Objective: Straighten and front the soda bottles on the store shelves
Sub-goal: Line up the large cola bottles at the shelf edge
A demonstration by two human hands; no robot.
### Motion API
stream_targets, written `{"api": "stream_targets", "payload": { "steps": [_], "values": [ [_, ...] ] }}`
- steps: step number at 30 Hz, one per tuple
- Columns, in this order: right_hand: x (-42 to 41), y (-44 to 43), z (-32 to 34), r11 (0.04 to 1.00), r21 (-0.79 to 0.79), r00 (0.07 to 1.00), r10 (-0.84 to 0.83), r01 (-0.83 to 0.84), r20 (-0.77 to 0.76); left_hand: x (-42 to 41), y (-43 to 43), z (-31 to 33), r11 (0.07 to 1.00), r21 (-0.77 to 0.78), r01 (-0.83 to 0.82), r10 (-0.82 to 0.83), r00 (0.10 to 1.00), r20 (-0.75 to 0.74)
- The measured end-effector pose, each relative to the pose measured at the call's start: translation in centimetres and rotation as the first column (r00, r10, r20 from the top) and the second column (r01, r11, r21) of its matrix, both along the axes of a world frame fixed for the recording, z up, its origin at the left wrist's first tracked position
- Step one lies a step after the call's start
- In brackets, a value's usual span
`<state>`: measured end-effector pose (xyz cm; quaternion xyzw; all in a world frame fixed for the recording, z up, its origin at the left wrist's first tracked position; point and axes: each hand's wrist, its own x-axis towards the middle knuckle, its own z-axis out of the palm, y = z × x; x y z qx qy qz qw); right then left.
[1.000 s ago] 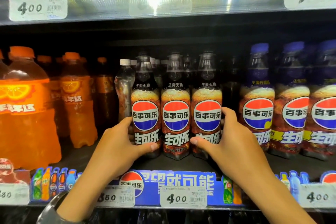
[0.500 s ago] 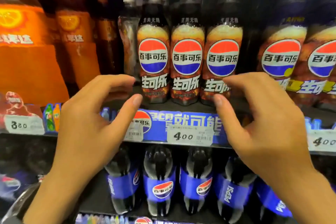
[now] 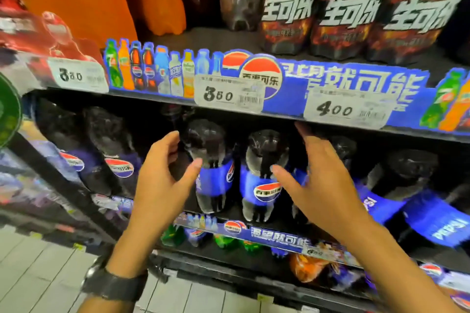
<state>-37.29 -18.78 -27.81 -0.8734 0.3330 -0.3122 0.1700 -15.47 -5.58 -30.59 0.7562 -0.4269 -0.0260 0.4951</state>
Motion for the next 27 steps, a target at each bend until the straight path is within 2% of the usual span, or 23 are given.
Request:
{"api": "stream_targets", "payload": {
  "steps": [2,5,8,14,19,22,24,27],
  "values": [
    [1.3,-0.8,1.5,0.999,0.034,0.996,-0.006,0.009,-0.094,0.6,-1.5,0.6,1.0,0.016,0.011,-0.011,0.999,0.032],
    [2.9,-1.7,3.5,0.985,0.165,0.951,0.005,0.049,-0.311,0.7,-4.0,2.1,0.999,0.015,0.045,-0.044,0.999,-0.005],
    [3.6,-2.5,4.4,0.962,0.265,0.918,0.046,0.066,-0.395,0.7,-5.8,2.8,0.995,-0.052,0.084,-0.084,0.996,0.008],
    [3.9,-2.6,3.8,0.965,0.252,0.943,0.013,0.076,-0.333,2.3,-5.9,2.3,0.992,-0.051,0.117,-0.121,0.989,-0.086],
    [4.4,-2.6,3.3,0.977,0.164,0.941,-0.073,0.134,-0.33,4.2,-5.8,1.6,0.961,-0.091,0.262,-0.276,0.937,-0.214],
    [4.4,-2.5,3.4,0.976,0.198,0.95,-0.024,0.089,-0.31,5.1,-5.7,1.5,0.918,-0.124,0.376,-0.396,0.878,-0.27],
    [4.2,-2.6,3.8,0.977,0.213,0.969,0.036,0.017,-0.243,5.2,-5.7,1.7,0.908,-0.089,0.41,-0.419,0.871,-0.256],
    [3.9,-2.6,4.6,0.968,0.251,0.969,0.078,-0.017,-0.234,4.7,-5.9,2.2,0.924,-0.063,0.378,-0.383,0.916,-0.122]
  ]
}}
